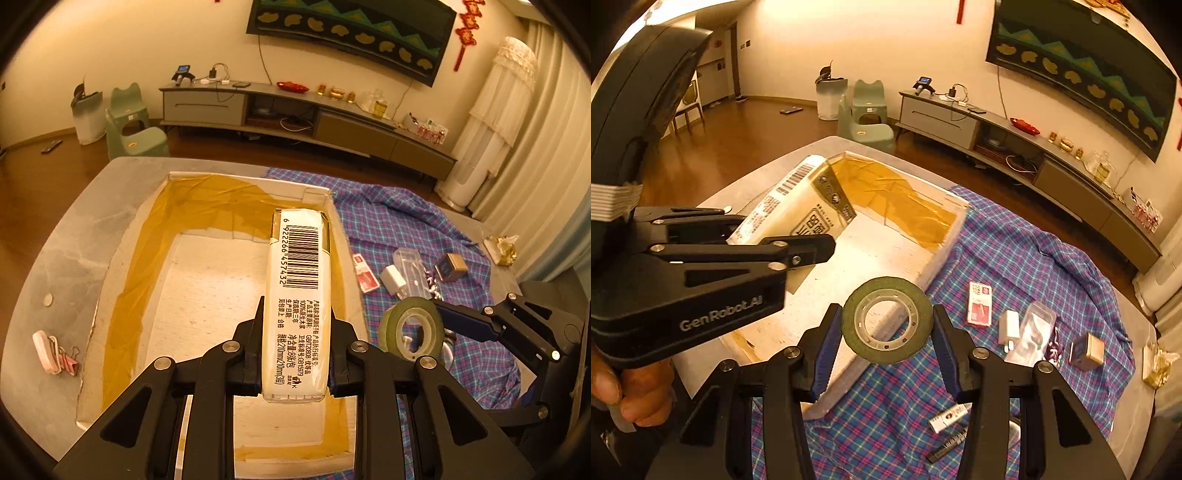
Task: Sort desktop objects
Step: 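Carry the pack with the left tool while the right tool carries the tape over the white box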
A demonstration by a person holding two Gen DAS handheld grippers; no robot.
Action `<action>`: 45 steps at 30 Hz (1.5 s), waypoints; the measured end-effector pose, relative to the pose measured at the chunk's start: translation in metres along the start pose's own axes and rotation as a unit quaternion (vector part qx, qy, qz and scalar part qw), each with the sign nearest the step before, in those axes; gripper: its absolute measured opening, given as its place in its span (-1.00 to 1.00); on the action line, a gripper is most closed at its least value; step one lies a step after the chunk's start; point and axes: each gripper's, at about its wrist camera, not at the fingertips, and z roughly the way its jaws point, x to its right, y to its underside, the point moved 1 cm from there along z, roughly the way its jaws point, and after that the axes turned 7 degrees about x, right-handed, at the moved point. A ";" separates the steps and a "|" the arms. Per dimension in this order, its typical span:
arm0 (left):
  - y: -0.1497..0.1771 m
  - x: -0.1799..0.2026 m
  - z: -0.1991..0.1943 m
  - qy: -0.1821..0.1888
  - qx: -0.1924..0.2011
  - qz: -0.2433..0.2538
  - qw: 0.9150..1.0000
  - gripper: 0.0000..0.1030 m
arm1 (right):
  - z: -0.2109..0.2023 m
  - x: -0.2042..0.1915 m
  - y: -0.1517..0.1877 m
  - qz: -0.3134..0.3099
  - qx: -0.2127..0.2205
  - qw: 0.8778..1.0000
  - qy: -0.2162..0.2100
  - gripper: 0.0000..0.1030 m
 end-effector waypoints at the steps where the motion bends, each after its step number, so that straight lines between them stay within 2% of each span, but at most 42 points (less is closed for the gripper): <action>1: -0.001 -0.001 0.001 0.000 -0.001 0.000 1.000 -0.52 | 0.002 -0.002 -0.002 -0.001 -0.001 1.000 -0.001 -0.04; 10: -0.010 -0.027 0.024 -0.005 -0.026 -0.016 1.000 -0.52 | 0.028 -0.020 -0.017 -0.023 -0.019 1.000 -0.007 -0.04; 25: -0.028 -0.066 0.076 -0.036 -0.069 -0.034 0.996 -0.52 | 0.082 -0.029 -0.031 -0.041 -0.064 0.997 -0.018 -0.04; 35: -0.038 -0.081 0.099 -0.025 -0.106 -0.052 0.993 -0.52 | 0.119 -0.032 -0.036 -0.060 -0.101 0.993 -0.021 -0.04; 45: -0.041 -0.103 0.133 0.001 -0.160 -0.106 0.981 -0.52 | 0.151 -0.032 -0.044 -0.070 -0.140 0.987 -0.028 -0.04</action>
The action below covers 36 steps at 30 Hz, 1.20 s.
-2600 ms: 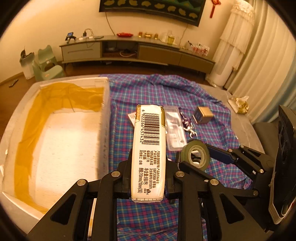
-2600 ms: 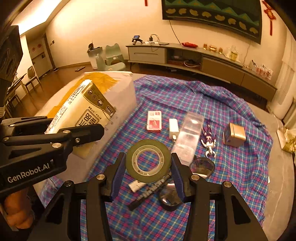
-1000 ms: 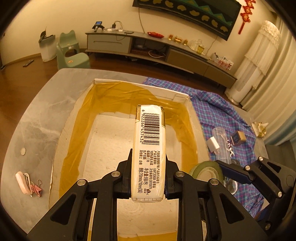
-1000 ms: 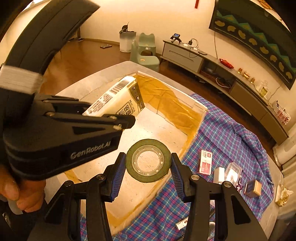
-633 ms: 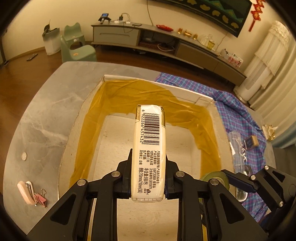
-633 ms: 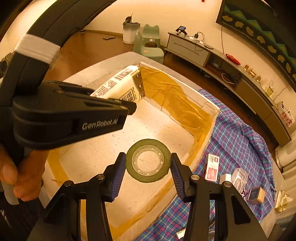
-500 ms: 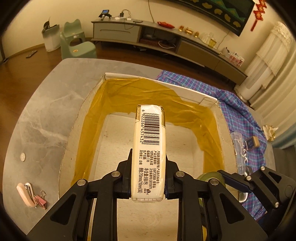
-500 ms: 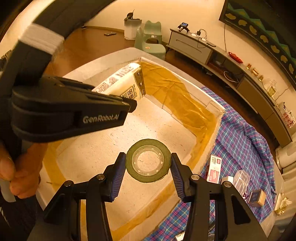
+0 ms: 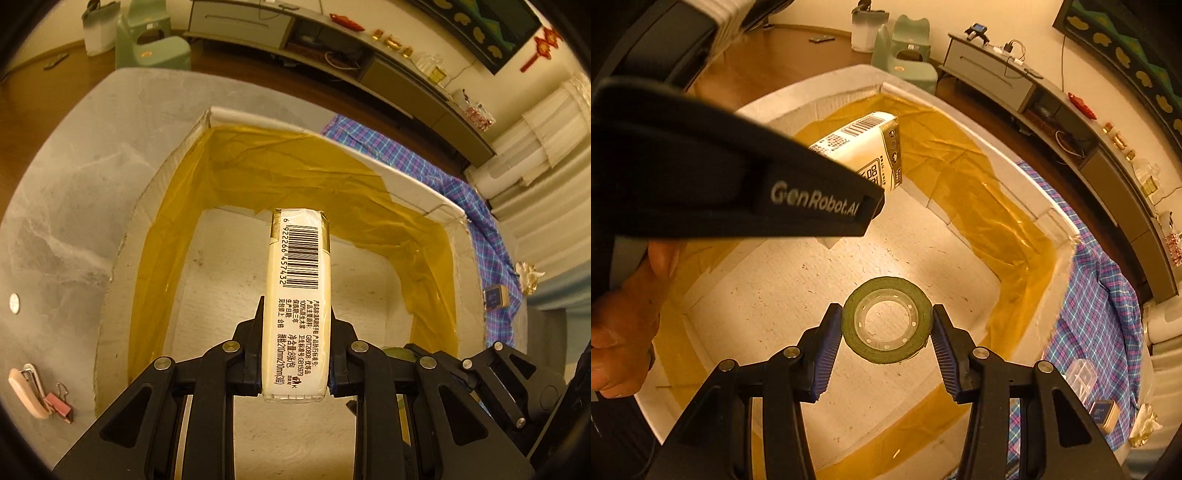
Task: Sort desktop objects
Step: 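Carry the pack with the left tool while the right tool carries the tape over the white box, then open the left tool to drop the pack while the right tool drops the tape into the box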
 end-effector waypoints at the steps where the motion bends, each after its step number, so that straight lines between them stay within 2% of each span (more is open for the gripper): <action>1: 0.000 -0.003 0.004 0.003 -0.007 -0.005 1.000 -0.52 | 0.004 0.001 -0.002 -0.001 -0.006 1.000 -0.001 -0.04; 7: 0.001 -0.012 0.016 -0.001 -0.019 -0.012 1.000 -0.51 | 0.024 0.010 -0.012 -0.004 -0.039 0.999 -0.004 -0.04; 12: -0.001 -0.014 0.020 -0.010 -0.012 -0.009 1.000 -0.49 | 0.036 0.015 -0.019 -0.011 -0.058 0.998 0.002 -0.04; 15: -0.001 -0.010 0.020 -0.004 -0.008 0.000 1.000 -0.35 | 0.041 0.017 -0.023 -0.013 -0.070 0.997 0.005 -0.04; 19: -0.001 -0.010 0.022 -0.006 -0.007 -0.002 1.000 -0.21 | 0.043 0.021 -0.025 -0.006 -0.075 0.997 0.011 -0.01; 20: -0.002 -0.011 0.022 -0.002 -0.008 -0.005 1.000 -0.19 | 0.043 0.021 -0.025 -0.002 -0.074 0.997 0.012 0.06; 25: -0.003 -0.011 0.015 0.008 -0.005 -0.011 1.000 -0.19 | 0.036 0.022 -0.024 0.008 -0.066 0.998 0.013 0.14; 31: 0.000 -0.010 -0.012 -0.001 0.026 0.000 1.000 -0.19 | 0.019 0.018 -0.018 0.009 -0.056 0.998 0.010 0.14; 36: 0.012 -0.002 -0.049 -0.020 0.073 0.027 0.997 -0.19 | -0.003 0.004 -0.004 -0.005 -0.033 0.999 0.023 0.14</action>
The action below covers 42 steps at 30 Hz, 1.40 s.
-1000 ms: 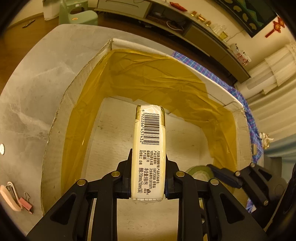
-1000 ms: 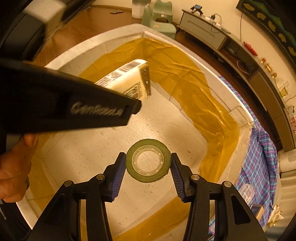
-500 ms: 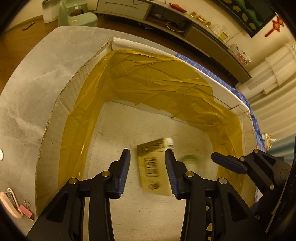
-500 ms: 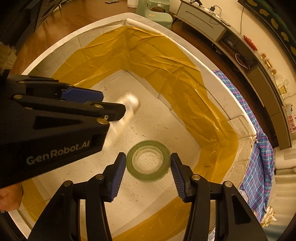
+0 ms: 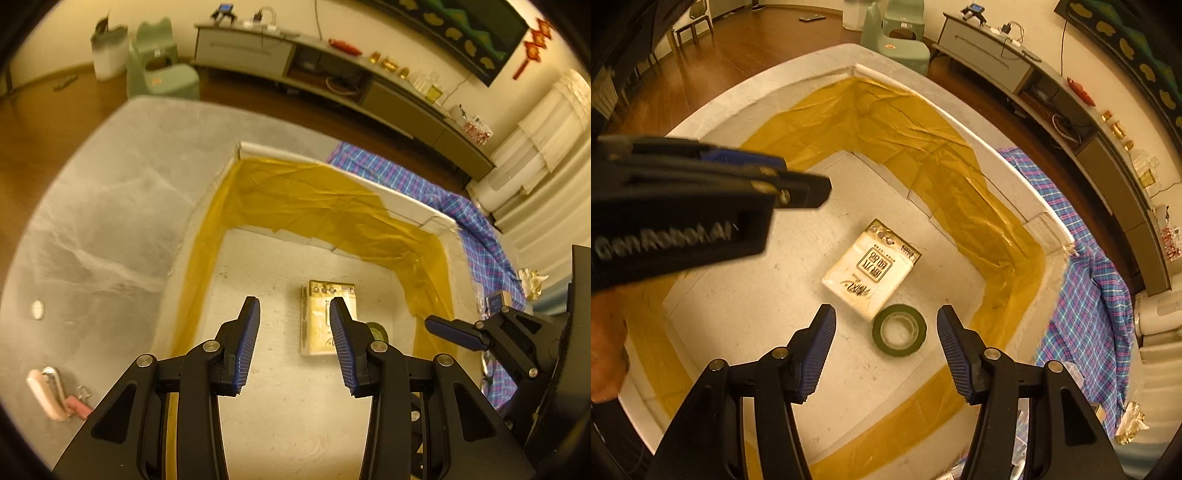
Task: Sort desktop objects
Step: 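Open the left tool to drop the pack while the right tool drops the tape into the box, then withdraw both tools from the box back over the plaid cloth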
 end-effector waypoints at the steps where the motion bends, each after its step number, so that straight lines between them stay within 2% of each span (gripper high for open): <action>1: 0.001 0.001 -0.005 -0.001 0.006 0.003 1.000 -0.19 | -0.005 -0.003 0.003 -0.005 0.006 1.000 0.006 0.14; 8: 0.022 0.016 -0.045 -0.010 0.044 0.029 0.999 -0.19 | -0.035 -0.016 0.015 -0.034 0.052 0.997 0.034 0.14; 12: 0.039 0.020 -0.065 -0.017 0.055 0.044 0.997 -0.19 | -0.054 -0.022 0.024 -0.033 0.073 0.996 0.026 0.14; 29: 0.088 0.053 -0.099 -0.043 0.057 0.110 0.991 -0.19 | -0.111 -0.032 0.064 -0.007 0.142 0.990 0.000 0.14; 42: 0.105 0.081 -0.112 -0.055 0.062 0.141 0.987 -0.19 | -0.127 -0.020 0.095 0.014 0.174 0.985 -0.005 0.16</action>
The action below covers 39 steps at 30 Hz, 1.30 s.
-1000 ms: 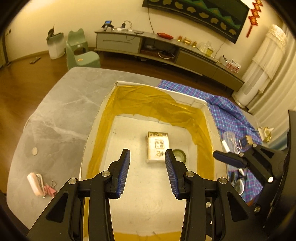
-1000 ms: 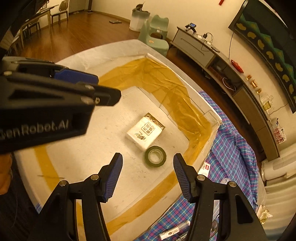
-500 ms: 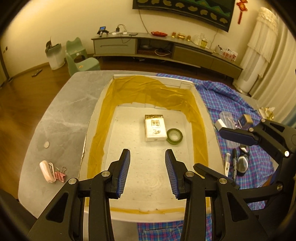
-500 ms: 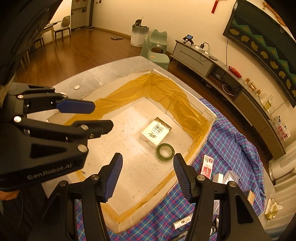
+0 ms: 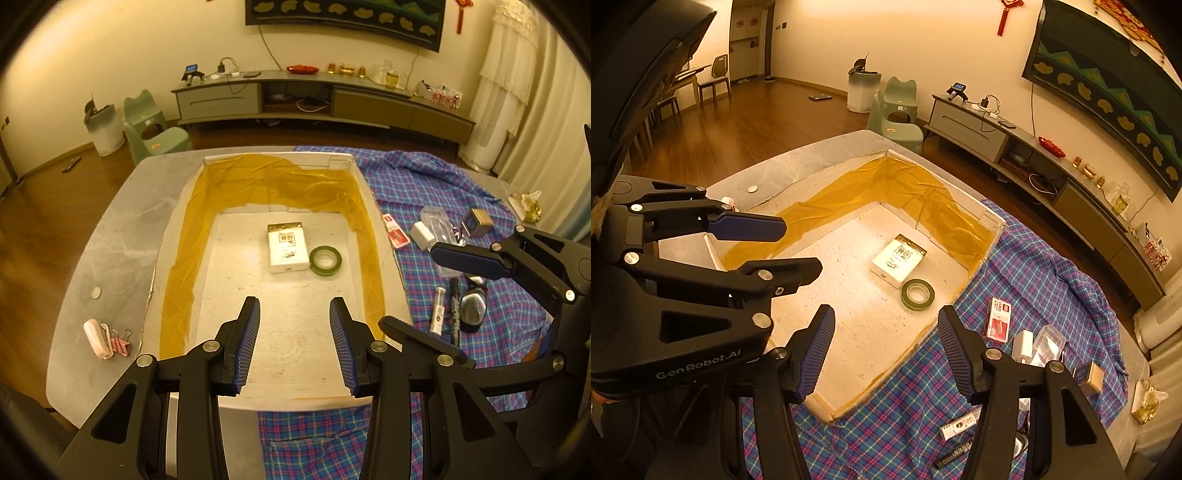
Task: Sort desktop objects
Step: 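Withdraw both tools from the box back over the plaid cloth, then grasp the clear white-capped tube with the left tool while the right tool grasps the black glasses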
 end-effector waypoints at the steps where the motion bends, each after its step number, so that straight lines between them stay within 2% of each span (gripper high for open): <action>1: 0.001 0.003 -0.001 -0.003 0.001 0.004 1.000 -0.19 | -0.001 0.001 0.002 0.001 0.002 1.000 0.000 0.16; 14: 0.003 0.039 -0.008 0.004 0.004 0.034 0.999 -0.19 | -0.021 0.025 0.036 0.042 0.028 0.999 -0.004 0.16; 31: 0.012 0.109 0.006 0.030 -0.021 0.082 0.996 -0.19 | -0.024 0.079 0.092 0.116 0.022 0.993 -0.003 0.16; 39: 0.016 0.145 0.023 0.069 -0.045 0.089 0.993 -0.19 | -0.028 0.116 0.128 0.170 0.018 0.985 0.004 0.16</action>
